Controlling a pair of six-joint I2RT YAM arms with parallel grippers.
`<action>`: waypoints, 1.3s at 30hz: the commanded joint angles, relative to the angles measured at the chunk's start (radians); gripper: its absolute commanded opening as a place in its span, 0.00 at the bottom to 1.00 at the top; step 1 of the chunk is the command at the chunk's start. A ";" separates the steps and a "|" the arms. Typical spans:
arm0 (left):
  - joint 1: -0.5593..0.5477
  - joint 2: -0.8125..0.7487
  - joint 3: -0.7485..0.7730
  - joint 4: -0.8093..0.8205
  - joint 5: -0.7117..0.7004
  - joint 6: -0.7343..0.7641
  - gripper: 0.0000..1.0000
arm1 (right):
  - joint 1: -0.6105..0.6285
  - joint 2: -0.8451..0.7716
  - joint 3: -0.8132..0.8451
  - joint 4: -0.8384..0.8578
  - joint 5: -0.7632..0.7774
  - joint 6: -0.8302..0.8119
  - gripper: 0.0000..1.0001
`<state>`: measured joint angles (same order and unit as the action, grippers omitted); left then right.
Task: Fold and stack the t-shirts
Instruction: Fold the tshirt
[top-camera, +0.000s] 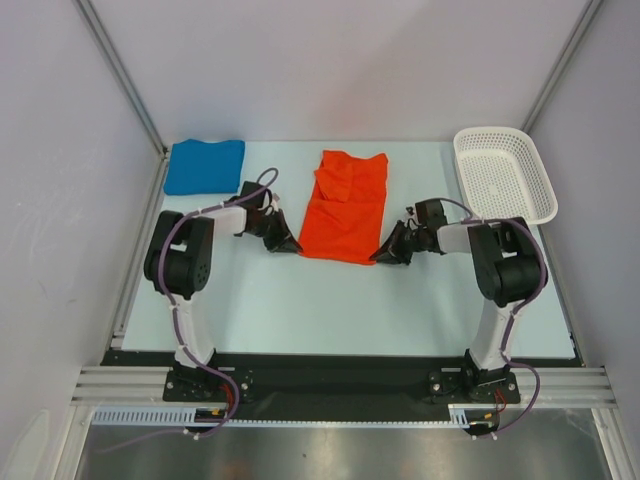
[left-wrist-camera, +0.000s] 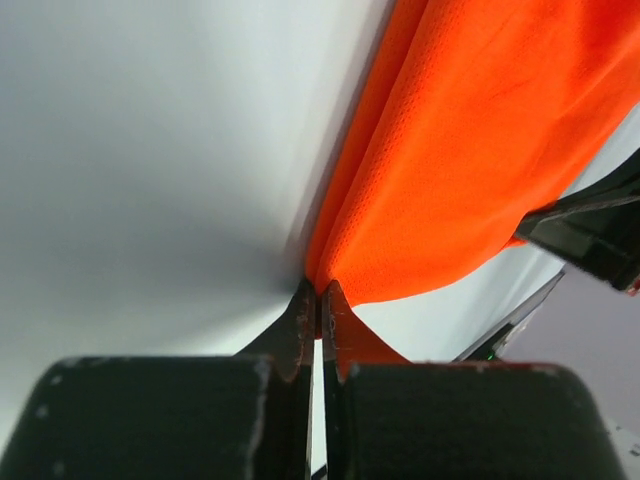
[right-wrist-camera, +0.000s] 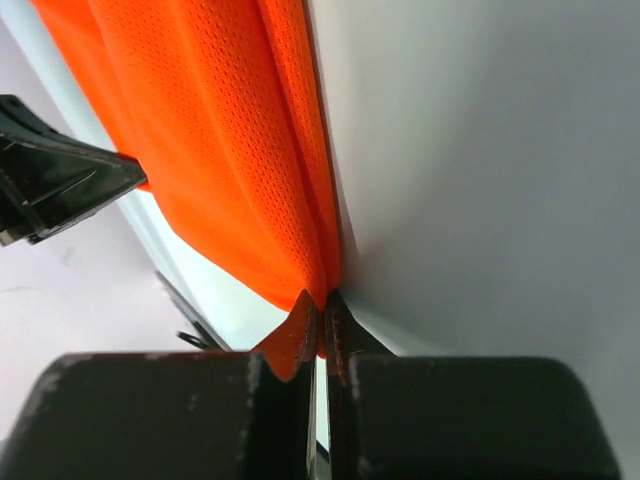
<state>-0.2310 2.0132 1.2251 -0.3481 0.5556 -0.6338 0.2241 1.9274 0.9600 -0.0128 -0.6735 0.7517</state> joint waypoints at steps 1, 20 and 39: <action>-0.024 -0.097 -0.114 -0.028 -0.065 0.051 0.00 | 0.020 -0.086 -0.030 -0.183 0.083 -0.106 0.00; -0.235 -0.942 -0.552 -0.196 -0.184 -0.081 0.00 | 0.138 -0.821 -0.328 -0.530 0.129 -0.054 0.00; -0.136 -0.288 0.222 -0.301 -0.157 0.098 0.04 | -0.008 -0.187 0.390 -0.625 0.048 -0.248 0.00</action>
<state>-0.3946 1.6379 1.3323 -0.6174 0.3946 -0.5941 0.2314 1.6577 1.2293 -0.6052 -0.5861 0.5812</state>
